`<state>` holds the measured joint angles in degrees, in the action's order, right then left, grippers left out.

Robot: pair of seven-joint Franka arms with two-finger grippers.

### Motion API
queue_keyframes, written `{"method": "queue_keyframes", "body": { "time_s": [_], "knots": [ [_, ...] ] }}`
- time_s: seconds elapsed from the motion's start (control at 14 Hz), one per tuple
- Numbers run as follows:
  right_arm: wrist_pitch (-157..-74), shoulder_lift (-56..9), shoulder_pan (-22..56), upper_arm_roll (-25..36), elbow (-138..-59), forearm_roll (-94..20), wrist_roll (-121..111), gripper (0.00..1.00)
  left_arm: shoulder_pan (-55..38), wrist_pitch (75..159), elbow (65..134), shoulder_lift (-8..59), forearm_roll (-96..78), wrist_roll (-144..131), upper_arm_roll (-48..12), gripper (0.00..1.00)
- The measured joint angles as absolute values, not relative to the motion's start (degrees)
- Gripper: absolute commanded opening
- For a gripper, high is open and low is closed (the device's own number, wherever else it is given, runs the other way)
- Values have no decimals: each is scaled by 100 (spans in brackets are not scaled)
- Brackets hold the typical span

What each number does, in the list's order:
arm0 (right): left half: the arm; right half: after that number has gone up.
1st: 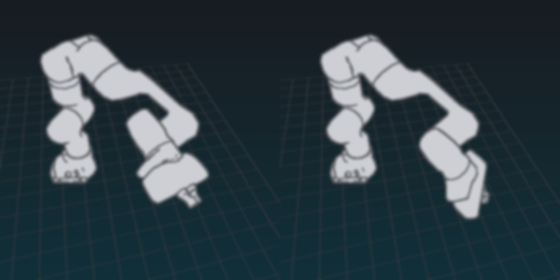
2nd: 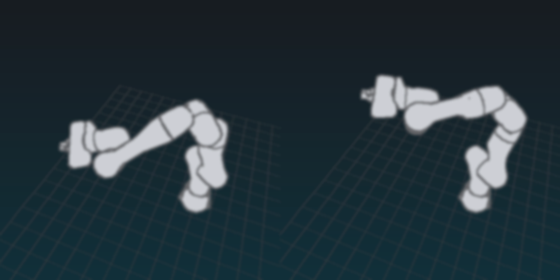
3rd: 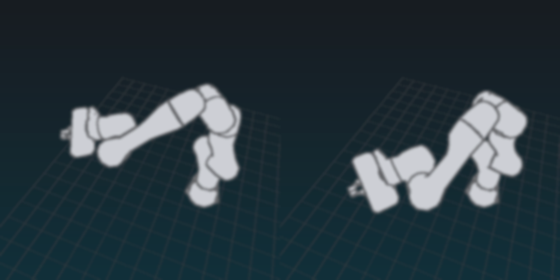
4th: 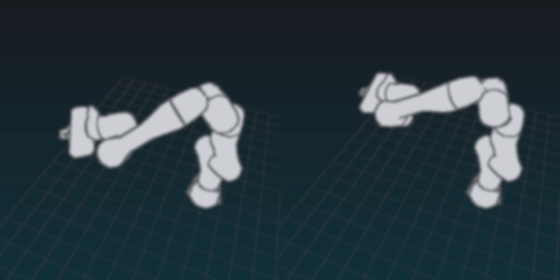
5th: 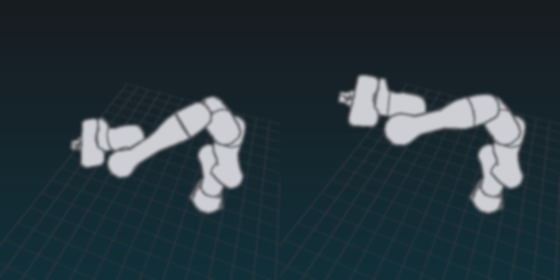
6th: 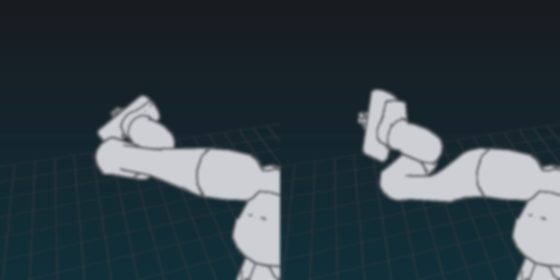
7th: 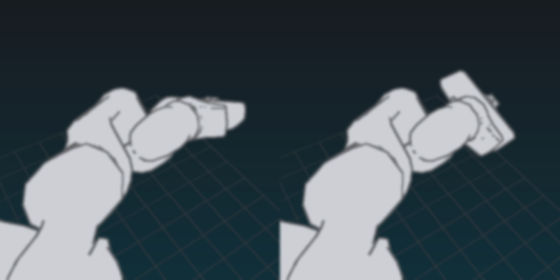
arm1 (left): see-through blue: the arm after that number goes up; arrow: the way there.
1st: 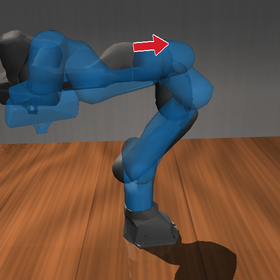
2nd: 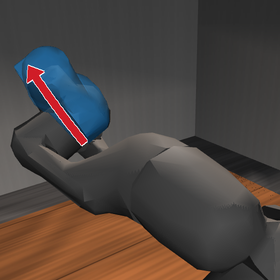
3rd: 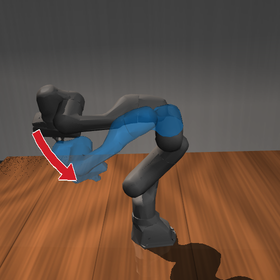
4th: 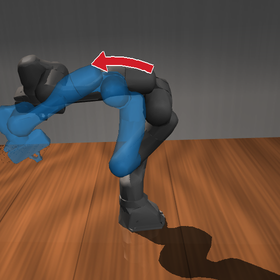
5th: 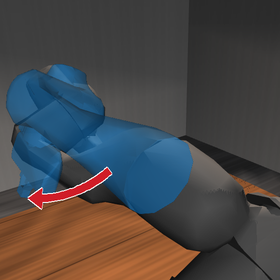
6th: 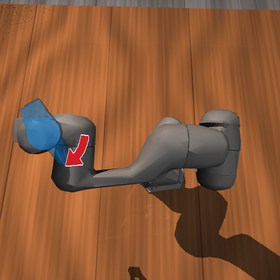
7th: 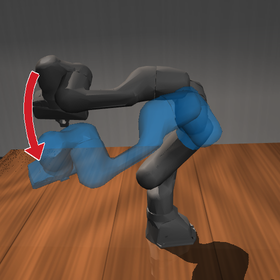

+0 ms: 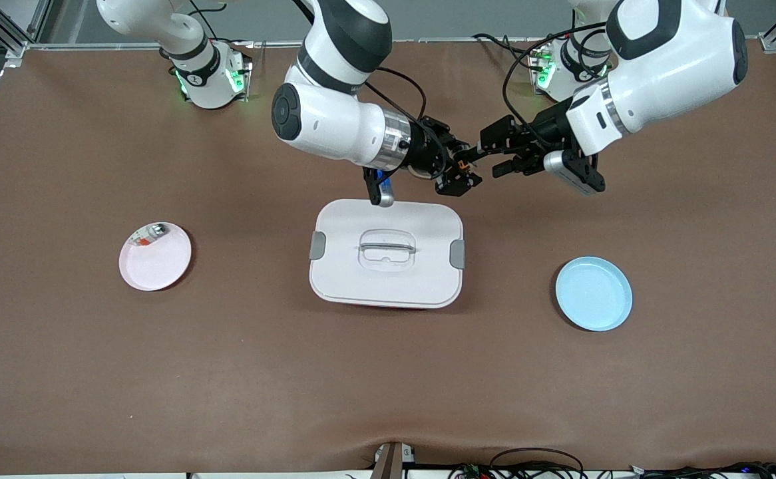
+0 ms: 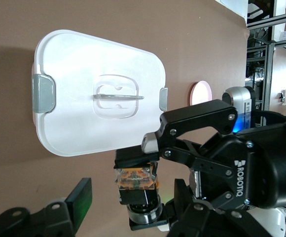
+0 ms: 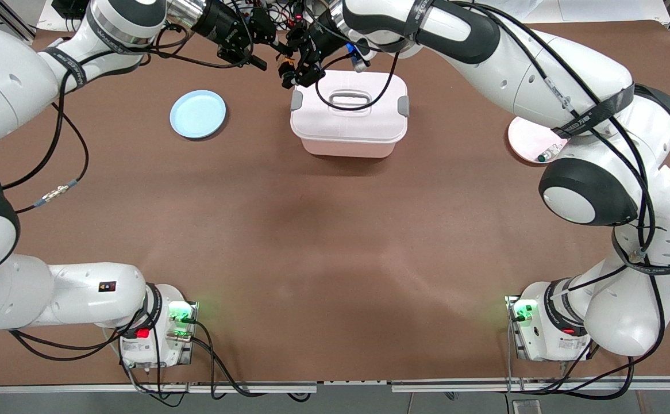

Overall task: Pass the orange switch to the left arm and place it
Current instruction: 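Close the left gripper on the switch and open the right gripper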

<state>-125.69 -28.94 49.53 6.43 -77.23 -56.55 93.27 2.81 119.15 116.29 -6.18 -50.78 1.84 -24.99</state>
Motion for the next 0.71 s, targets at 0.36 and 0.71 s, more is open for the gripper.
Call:
{"method": "queue_keyframes", "body": {
  "time_s": [0.36,0.71],
  "knots": [
    [-12567,-2904,4953,643,-7723,-5655,9327,39,280,12118,11697,-518,-5078,183,-2682,71],
    [-12561,-2918,4953,643,-7723,-5655,9327,39,279,12318,11714,-351,-5078,183,-2816,52]
  ]
}}
